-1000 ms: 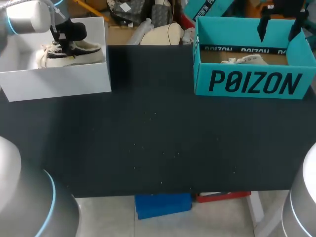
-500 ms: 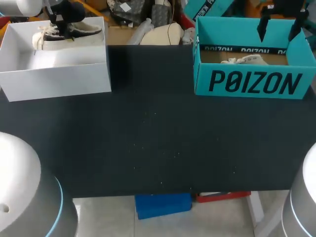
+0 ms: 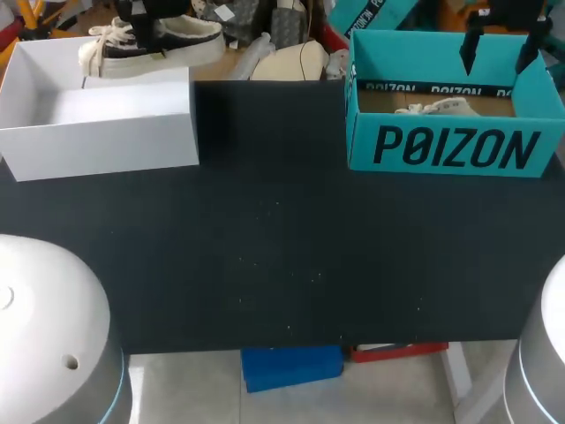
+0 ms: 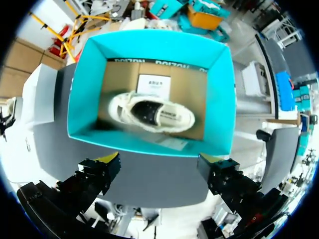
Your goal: Take the shoe out of the shoebox, open the shoe tongue, remove and reinsert the insole, then place the shoe into the shoebox
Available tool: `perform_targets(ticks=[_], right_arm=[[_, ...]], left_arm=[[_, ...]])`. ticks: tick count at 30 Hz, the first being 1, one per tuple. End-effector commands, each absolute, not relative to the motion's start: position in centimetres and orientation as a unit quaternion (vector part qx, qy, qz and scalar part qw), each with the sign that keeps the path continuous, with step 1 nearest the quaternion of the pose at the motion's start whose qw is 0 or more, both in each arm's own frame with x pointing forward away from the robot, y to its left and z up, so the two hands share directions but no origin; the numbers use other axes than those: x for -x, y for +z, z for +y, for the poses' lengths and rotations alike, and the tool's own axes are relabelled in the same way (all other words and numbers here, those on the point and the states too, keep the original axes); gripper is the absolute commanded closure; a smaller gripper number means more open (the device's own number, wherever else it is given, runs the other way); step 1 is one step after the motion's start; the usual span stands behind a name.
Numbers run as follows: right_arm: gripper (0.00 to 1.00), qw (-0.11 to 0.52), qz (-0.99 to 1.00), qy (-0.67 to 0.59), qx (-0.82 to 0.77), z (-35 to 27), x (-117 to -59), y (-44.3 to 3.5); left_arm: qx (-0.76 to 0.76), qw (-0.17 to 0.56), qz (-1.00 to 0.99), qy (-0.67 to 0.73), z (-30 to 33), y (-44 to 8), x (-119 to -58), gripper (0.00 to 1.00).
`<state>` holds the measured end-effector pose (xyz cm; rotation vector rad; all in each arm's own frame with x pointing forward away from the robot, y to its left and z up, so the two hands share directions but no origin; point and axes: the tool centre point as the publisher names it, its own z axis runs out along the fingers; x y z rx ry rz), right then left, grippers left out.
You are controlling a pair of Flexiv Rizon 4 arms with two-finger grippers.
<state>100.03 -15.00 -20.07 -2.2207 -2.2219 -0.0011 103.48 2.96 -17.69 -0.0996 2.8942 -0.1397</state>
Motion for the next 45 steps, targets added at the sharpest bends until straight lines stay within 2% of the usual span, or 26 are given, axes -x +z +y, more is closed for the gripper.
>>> perform_targets(ticks=[1, 10, 19, 32, 45], right_arm=[[0.00, 0.000, -0.707, 0.000, 0.707, -15.0, -100.0, -20.0], [0.00, 0.000, -0.707, 0.000, 0.707, -15.0, -100.0, -20.0], [0.00, 0.000, -0.707, 0.000, 0.707, -15.0, -100.0, -20.0], [0.00, 0.000, -0.707, 0.000, 0.707, -15.0, -100.0, -20.0], [0.00, 0.000, -0.707, 0.000, 0.707, -15.0, -100.0, -20.0]], left_arm=[[0.042, 0.265, 0.963, -0.012, 0.0, -10.8, -90.9, 1.00], [0.021, 0.248, 0.969, -0.001, -7.0, -14.7, -83.1, 1.00], [0.000, 0.214, 0.977, -0.001, -11.3, -21.0, -79.3, 1.00], [-0.012, 0.181, 0.983, -0.012, -14.1, -30.5, -79.0, 1.00], [-0.017, 0.170, 0.985, -0.023, -16.1, -36.8, -80.9, 1.00]])
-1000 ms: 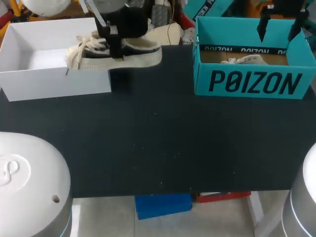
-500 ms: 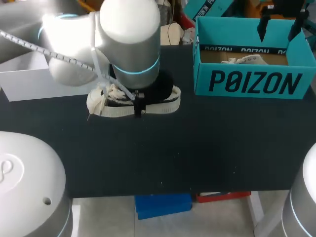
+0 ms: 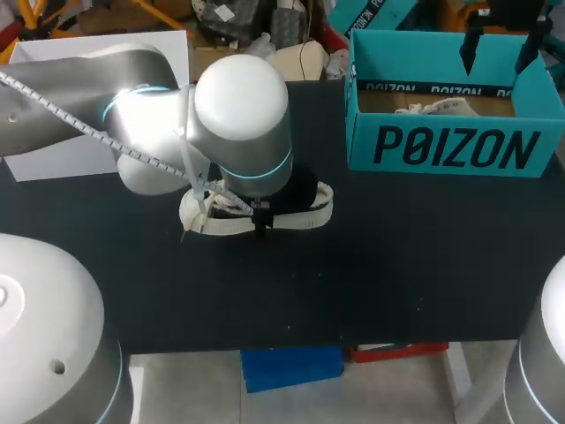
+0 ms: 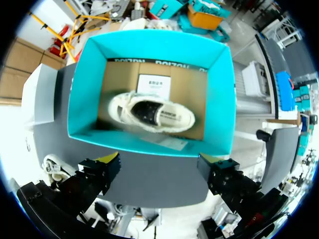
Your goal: Take the shoe out of the shoebox, open the shoe tongue, remove and reinsert the insole, then place the shoe into the shoebox
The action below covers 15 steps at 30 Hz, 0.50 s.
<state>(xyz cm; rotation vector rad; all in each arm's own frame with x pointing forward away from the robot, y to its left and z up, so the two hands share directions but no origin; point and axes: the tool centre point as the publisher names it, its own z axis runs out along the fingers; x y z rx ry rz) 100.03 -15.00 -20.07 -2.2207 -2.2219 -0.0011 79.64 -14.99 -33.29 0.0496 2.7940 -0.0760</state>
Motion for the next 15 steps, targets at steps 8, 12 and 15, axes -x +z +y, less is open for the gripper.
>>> perform_targets(ticks=[8, 12, 15], right_arm=[[0.00, 0.000, -0.707, 0.000, 0.707, -15.0, -100.0, -20.0], [0.00, 0.000, -0.707, 0.000, 0.707, -15.0, -100.0, -20.0], [0.00, 0.000, -0.707, 0.000, 0.707, -15.0, -100.0, -20.0]], left_arm=[[-0.019, 0.159, 0.987, -0.022, -16.6, -39.6, -81.3, 1.00], [-0.030, 0.151, 0.988, -0.029, -17.0, -40.2, -81.1, 1.00], [-0.039, 0.152, 0.987, -0.029, -17.1, -40.3, -80.8, 0.56]])
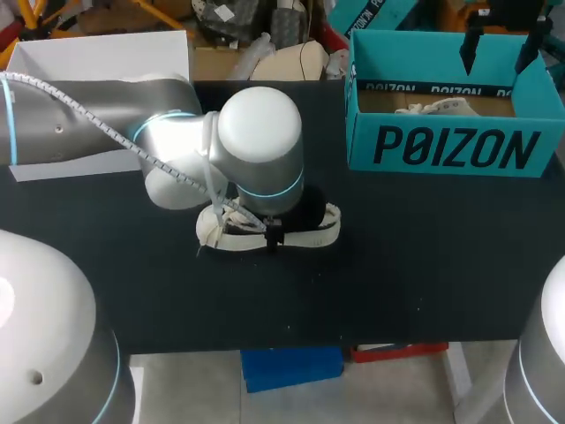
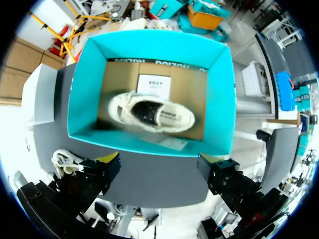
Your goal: Take the shoe out of the shoebox, open the shoe tongue, remove and reinsert the insole, then place the shoe into the shoebox
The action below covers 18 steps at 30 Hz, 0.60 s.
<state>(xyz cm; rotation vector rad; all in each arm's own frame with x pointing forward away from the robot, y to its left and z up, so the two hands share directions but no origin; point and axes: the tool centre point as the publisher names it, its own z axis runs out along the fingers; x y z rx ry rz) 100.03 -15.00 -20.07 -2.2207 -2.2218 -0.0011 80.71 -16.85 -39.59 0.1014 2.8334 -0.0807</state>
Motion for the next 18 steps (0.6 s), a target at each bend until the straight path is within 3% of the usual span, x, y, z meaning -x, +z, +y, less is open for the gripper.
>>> perform_targets(ticks=[1, 2, 18], right_arm=[[0.00, 0.000, -0.707, 0.000, 0.707, -15.0, -100.0, -20.0], [0.00, 0.000, -0.707, 0.000, 0.707, -15.0, -100.0, -20.0], [0.00, 0.000, -0.707, 0.000, 0.707, -15.0, -100.0, -20.0]], left_arm=[[-0.045, 0.150, 0.987, -0.033, -17.2, -40.3, -80.6, 0.28], [-0.047, 0.151, 0.987, -0.032, -17.2, -40.1, -80.5, 0.00], [-0.104, 0.114, 0.968, -0.198, -16.7, -28.8, -77.0, 0.00]])
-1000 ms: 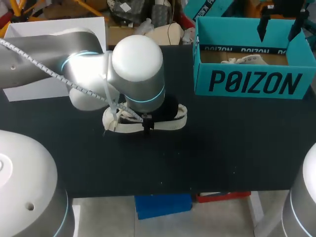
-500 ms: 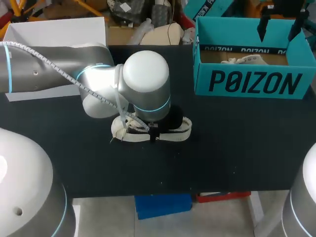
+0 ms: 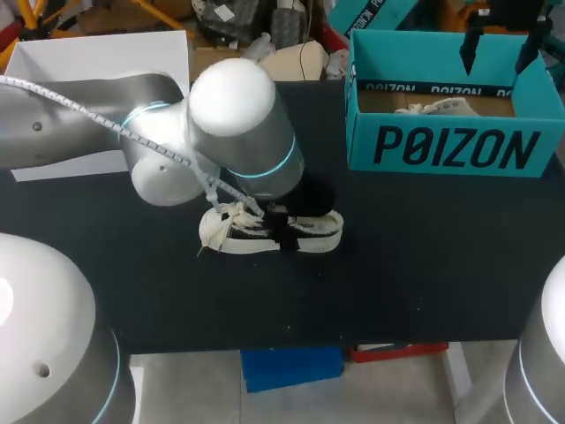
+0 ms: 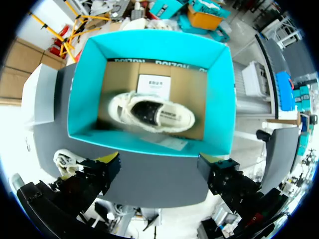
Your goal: Take the shoe out of the shoebox, open the shoe tongue, remove and reinsert the insole, then place the shoe into the shoebox
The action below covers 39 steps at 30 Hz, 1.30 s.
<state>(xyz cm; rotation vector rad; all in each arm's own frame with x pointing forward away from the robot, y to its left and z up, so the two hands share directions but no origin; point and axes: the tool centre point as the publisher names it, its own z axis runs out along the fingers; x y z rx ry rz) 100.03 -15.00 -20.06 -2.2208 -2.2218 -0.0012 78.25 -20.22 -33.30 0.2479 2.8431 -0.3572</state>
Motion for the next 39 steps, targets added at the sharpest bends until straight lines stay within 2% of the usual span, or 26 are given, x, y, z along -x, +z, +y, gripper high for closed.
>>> perform_targets(ticks=[1, 12, 21, 27, 39], right_arm=[[0.00, 0.000, -0.707, 0.000, 0.707, -15.0, -100.0, -20.0], [0.00, 0.000, -0.707, 0.000, 0.707, -15.0, -100.0, -20.0], [0.00, 0.000, -0.707, 0.000, 0.707, -15.0, -100.0, -20.0], [0.00, 0.000, -0.707, 0.000, 0.707, -15.0, -100.0, -20.0], [0.00, 0.000, -0.707, 0.000, 0.707, -15.0, -100.0, -20.0]], left_arm=[[-0.107, 0.114, 0.966, -0.207, -16.3, -28.2, -76.9, 0.00], [-0.078, 0.074, 0.944, -0.313, -9.7, -24.5, -77.5, 0.00], [-0.065, 0.065, 0.934, -0.345, -5.7, -24.5, -78.2, 0.00], [-0.073, 0.036, 0.921, -0.380, -4.3, -24.7, -78.3, 0.00], [-0.073, 0.036, 0.921, -0.380, -4.3, -24.7, -78.3, 0.00]])
